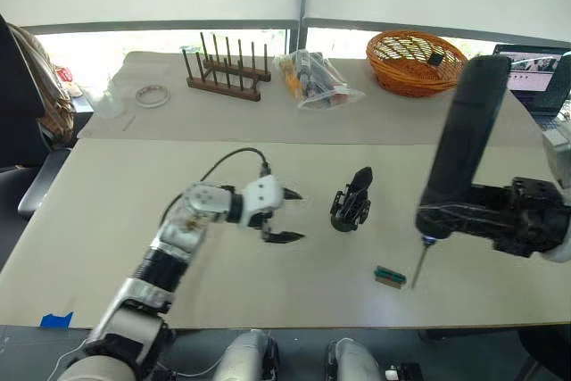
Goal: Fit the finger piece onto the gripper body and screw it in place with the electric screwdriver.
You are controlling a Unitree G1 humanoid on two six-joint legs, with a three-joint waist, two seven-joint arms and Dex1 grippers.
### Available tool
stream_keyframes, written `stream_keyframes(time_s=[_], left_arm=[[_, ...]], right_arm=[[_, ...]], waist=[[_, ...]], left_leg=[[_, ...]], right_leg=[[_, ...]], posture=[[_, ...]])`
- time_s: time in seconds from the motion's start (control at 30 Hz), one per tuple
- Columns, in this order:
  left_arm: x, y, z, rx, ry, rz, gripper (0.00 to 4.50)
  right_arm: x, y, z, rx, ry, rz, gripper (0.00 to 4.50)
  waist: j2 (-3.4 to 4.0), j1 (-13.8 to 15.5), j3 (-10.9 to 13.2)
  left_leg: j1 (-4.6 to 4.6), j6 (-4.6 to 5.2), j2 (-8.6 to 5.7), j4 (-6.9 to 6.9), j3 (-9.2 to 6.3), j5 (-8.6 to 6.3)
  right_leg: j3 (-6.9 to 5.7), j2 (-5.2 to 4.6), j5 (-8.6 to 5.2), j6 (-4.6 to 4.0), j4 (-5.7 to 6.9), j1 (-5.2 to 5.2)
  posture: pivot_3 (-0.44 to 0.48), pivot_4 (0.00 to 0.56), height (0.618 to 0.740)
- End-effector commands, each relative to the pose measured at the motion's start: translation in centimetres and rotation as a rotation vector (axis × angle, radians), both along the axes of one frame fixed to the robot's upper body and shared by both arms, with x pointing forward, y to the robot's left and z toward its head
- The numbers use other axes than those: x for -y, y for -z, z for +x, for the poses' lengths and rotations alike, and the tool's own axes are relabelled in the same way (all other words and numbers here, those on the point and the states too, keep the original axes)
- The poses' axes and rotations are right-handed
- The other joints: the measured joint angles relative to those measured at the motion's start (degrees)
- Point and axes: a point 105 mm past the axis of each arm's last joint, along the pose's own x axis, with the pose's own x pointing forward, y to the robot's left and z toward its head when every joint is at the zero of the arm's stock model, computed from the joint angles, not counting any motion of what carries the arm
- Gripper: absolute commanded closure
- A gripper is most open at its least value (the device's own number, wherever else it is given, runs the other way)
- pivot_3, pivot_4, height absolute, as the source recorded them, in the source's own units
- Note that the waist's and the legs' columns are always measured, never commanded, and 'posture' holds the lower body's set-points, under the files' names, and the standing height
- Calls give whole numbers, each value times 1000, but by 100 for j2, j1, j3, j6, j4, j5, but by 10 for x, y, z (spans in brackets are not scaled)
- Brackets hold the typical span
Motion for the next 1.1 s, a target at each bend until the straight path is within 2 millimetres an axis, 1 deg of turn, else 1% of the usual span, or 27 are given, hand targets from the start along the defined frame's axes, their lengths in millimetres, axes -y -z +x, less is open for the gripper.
stream_keyframes(time_s=[0.03, 0.1, 0.17, 0.23, 0.27, 0.37, 0.43, 0.5, 0.57, 0.6, 0.67, 0.7, 0.77, 0.83, 0.9, 0.93, 0.97, 1.0, 1.1], left_arm=[[-21, -17, -27, -107, 90, 7, 0], [-30, -21, -33, -168, 82, 21, 0], [-38, -23, -39, -202, 83, 34, 0], [-43, -28, -40, -207, 65, 33, 0], [-45, -30, -39, -208, 48, 28, 0], [-51, -35, -37, -227, 9, 15, 0], [-55, -38, -37, -236, -11, 11, 0], [-64, -38, -41, -271, -30, 20, 0], [-74, -38, -44, -307, -52, 33, 0], [-84, -39, -46, -326, -66, 52, 0], [-97, -41, -50, -352, -86, 80, 0], [-105, -44, -52, -363, -102, 91, 0], [-126, -53, -55, -374, -153, 113, 0], [-138, -58, -56, -372, -185, 129, 0], [-155, -62, -57, -360, -234, 159, 0], [-160, -64, -57, -356, -249, 169, 0], [-164, -65, -58, -352, -260, 170, 0], [-167, -65, -57, -346, -270, 169, 0], [-170, -64, -53, -330, -279, 168, 0]], right_arm=[[59, 31, 19, -183, 200, -64, 2575], [80, 47, 35, -250, 305, -63, 2575], [93, 63, 46, -288, 348, -119, 2575], [102, 79, 53, -330, 367, -182, 2575], [104, 85, 56, -358, 368, -200, 2575], [106, 96, 59, -400, 337, -231, 2575], [110, 102, 61, -404, 328, -267, 1541], [115, 102, 61, -362, 281, -346, 930], [120, 92, 59, -275, 220, -423, 151], [125, 82, 57, -208, 188, -471, 27], [130, 68, 53, -123, 133, -528, 27], [133, 57, 50, -79, 118, -536, 27], [137, 26, 38, 12, 71, -508, 27], [142, 12, 29, 57, 46, -521, 27], [155, 2, 16, 86, 46, -583, 27], [160, 0, 11, 90, 47, -602, 27], [164, -1, 5, 74, 52, -605, 27], [167, -1, 0, 61, 60, -595, 27], [168, 1, -6, 58, 71, -579, 27]], waist=[[4, -38, 3], [17, -70, 12], [72, -114, 42], [88, -150, 44], [93, -162, 48], [102, -157, 50], [102, -145, 50], [101, -144, 50], [104, -167, 52], [108, -177, 54], [131, -196, 68], [141, -205, 73], [151, -225, 82], [154, -249, 84], [154, -262, 84], [154, -270, 84], [154, -274, 84], [154, -277, 84], [154, -295, 84]], left_leg=[[0, 2, 0, -1, 2, 1], [4, 10, 1, 0, -2, 6], [6, 9, -7, 2, -2, 6], [2, 13, -10, 0, 1, 8], [3, 30, -6, -3, 2, 21], [3, 21, -5, -22, 1, 30], [3, 21, -7, -22, -2, 30], [1, 22, -22, -22, -1, 31], [2, 21, -27, -22, 2, 30], [2, 21, -27, -22, 3, 30], [4, 19, -24, -22, 5, 31], [6, 17, -22, -23, 6, 32], [17, 8, -20, -41, 12, 37], [33, 1, -17, -62, 15, 41], [46, -6, -13, -76, 15, 45], [52, -11, -13, -82, 15, 45], [56, -18, -13, -85, 16, 42], [60, -50, -15, -87, 15, 24], [64, -57, -16, -87, 16, 20]], right_leg=[[2, 3, -1, 1, 0, -5], [2, 15, -5, 6, -1, -11], [7, 8, -8, 10, 2, -11], [13, 7, -13, 17, 13, -5], [13, 16, -16, 17, 16, -3], [7, 29, -23, 21, 15, 1], [-3, 33, -25, 25, 10, 9], [3, 26, -32, 36, 8, 12], [14, 20, -34, 40, 7, 11], [18, 21, -34, 40, 9, 7], [19, 25, -34, 40, 14, 3], [21, 28, -35, 40, 15, 1], [22, 31, -38, 36, 14, 2], [24, 32, -42, 29, 14, 7], [21, 34, -47, 24, 11, 15], [21, 34, -50, 20, 11, 18], [21, 32, -52, 20, 12, 18], [22, 29, -54, 19, 12, 17], [25, 19, -54, 16, 14, 4]], posture=[[0, 150, 740], [0, 150, 740], [0, 150, 740], [0, 150, 740], [0, 150, 740], [0, 150, 740], [0, 150, 740], [0, 150, 740], [0, 150, 740], [0, 150, 740], [0, 150, 740], [0, 150, 740], [0, 150, 740], [0, 150, 740], [0, 150, 740], [0, 150, 740], [0, 150, 740], [0, 150, 740], [0, 150, 740]])
